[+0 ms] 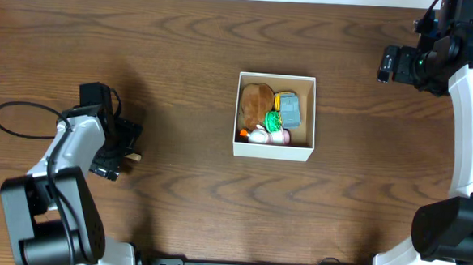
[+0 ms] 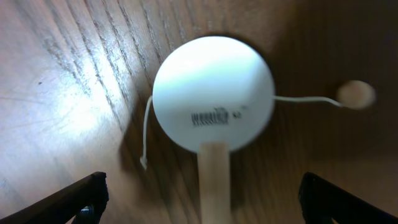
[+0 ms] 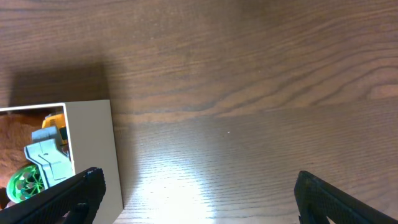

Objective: Pack container

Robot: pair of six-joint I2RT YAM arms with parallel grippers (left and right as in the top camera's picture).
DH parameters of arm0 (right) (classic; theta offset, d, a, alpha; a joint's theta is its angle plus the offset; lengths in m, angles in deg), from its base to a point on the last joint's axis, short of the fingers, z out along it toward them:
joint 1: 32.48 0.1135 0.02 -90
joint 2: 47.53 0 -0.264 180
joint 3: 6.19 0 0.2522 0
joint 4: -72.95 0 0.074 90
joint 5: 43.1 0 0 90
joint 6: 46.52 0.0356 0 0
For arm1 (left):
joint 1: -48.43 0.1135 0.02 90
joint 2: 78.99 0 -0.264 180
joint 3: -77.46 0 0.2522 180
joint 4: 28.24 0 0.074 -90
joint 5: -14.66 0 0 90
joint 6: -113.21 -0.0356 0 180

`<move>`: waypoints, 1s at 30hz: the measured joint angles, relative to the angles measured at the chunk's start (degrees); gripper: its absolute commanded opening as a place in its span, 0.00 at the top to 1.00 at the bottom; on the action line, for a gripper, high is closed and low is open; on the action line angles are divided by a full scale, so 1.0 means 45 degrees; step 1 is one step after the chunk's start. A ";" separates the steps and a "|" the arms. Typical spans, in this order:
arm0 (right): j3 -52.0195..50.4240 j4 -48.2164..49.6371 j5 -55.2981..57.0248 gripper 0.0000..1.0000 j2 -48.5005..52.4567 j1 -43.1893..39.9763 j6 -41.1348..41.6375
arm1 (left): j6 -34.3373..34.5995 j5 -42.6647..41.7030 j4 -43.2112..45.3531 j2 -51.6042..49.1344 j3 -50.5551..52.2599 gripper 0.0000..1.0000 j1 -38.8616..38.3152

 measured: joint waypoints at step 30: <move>0.0000 -0.0126 0.0005 0.01 0.0000 0.0000 -0.0005 | -0.0102 0.0010 0.0112 -0.0593 0.0005 0.62 0.0015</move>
